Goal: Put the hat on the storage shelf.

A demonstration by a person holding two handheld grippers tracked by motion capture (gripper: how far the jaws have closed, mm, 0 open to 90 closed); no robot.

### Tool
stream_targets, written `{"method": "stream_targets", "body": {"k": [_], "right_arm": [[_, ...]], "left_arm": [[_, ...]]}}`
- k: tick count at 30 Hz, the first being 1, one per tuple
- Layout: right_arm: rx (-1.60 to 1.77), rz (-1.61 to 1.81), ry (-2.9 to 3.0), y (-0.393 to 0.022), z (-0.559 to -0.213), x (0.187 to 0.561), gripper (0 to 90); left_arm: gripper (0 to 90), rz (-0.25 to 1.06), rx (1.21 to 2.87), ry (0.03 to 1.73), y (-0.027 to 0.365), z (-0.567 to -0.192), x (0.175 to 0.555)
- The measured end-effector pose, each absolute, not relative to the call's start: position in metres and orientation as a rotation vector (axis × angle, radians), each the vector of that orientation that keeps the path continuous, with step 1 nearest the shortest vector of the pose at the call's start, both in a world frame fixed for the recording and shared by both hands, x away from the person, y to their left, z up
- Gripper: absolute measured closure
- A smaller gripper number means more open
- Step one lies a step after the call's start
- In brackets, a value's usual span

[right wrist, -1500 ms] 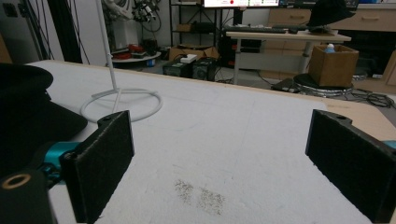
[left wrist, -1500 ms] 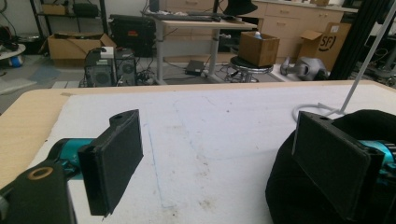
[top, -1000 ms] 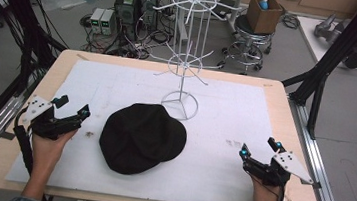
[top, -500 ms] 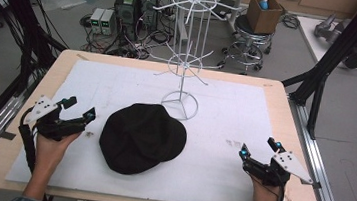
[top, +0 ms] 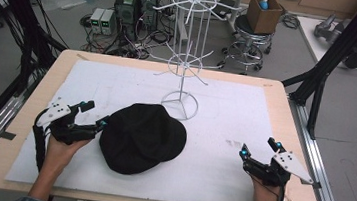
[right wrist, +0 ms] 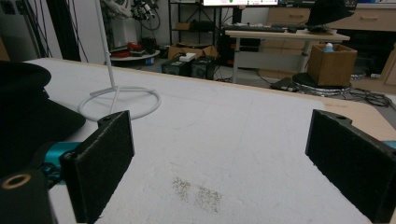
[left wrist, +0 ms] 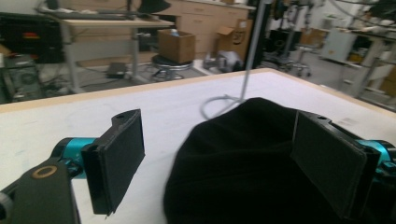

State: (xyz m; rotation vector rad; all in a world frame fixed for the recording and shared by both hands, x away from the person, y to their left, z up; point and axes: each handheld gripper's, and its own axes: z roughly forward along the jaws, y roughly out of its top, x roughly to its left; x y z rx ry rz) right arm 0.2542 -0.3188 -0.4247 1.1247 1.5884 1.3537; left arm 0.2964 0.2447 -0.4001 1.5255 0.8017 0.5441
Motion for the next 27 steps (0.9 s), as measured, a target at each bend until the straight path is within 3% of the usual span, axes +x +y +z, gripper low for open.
{"method": "stream_targets", "body": {"k": [27], "right_arm": [[1.127, 1.359, 1.598, -0.320, -0.425, 0.253, 7.0]], "left_arm": [[18.1, 0.414, 1.658, 0.597, 0.190, -0.414, 0.297]]}}
